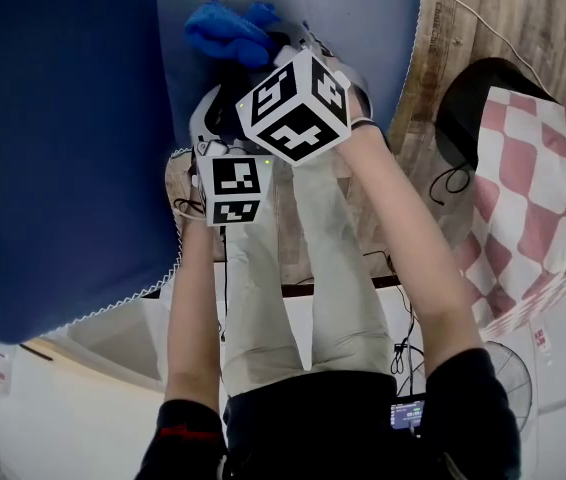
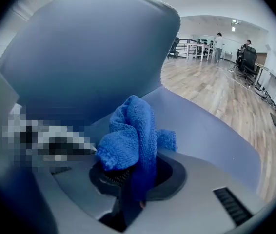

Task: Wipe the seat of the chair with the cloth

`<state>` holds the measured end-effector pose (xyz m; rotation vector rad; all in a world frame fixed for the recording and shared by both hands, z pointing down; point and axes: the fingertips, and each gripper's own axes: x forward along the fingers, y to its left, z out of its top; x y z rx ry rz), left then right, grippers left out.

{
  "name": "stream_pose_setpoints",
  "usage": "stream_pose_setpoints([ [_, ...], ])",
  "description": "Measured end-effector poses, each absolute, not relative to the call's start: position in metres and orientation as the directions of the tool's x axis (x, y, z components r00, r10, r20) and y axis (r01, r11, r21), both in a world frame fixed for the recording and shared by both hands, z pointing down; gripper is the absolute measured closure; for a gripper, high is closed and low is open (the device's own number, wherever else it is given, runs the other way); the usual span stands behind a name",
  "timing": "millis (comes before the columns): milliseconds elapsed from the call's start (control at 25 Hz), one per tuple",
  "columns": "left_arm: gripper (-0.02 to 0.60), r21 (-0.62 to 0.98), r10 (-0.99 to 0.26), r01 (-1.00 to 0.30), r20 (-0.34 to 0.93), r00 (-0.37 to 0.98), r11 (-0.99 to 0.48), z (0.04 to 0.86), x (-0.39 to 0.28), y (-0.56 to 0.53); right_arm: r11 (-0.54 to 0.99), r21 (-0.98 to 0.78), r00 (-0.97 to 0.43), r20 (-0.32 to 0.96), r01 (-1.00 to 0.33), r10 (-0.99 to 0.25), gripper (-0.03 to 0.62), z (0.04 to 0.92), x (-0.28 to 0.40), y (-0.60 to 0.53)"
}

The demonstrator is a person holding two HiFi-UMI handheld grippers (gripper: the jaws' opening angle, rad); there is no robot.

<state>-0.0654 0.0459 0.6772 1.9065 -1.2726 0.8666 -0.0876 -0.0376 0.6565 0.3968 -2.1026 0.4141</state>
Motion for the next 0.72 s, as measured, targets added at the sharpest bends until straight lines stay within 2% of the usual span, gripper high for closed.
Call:
stream_pose_setpoints([
  [720, 0.262, 0.167, -0.496, -0.943, 0.816, 0.297, -0.289, 0.677, -0.064, 0.048, 0.735, -0.11, -0.417, 0.874, -0.669, -0.249, 0.54, 0.66, 0.029, -0.065],
])
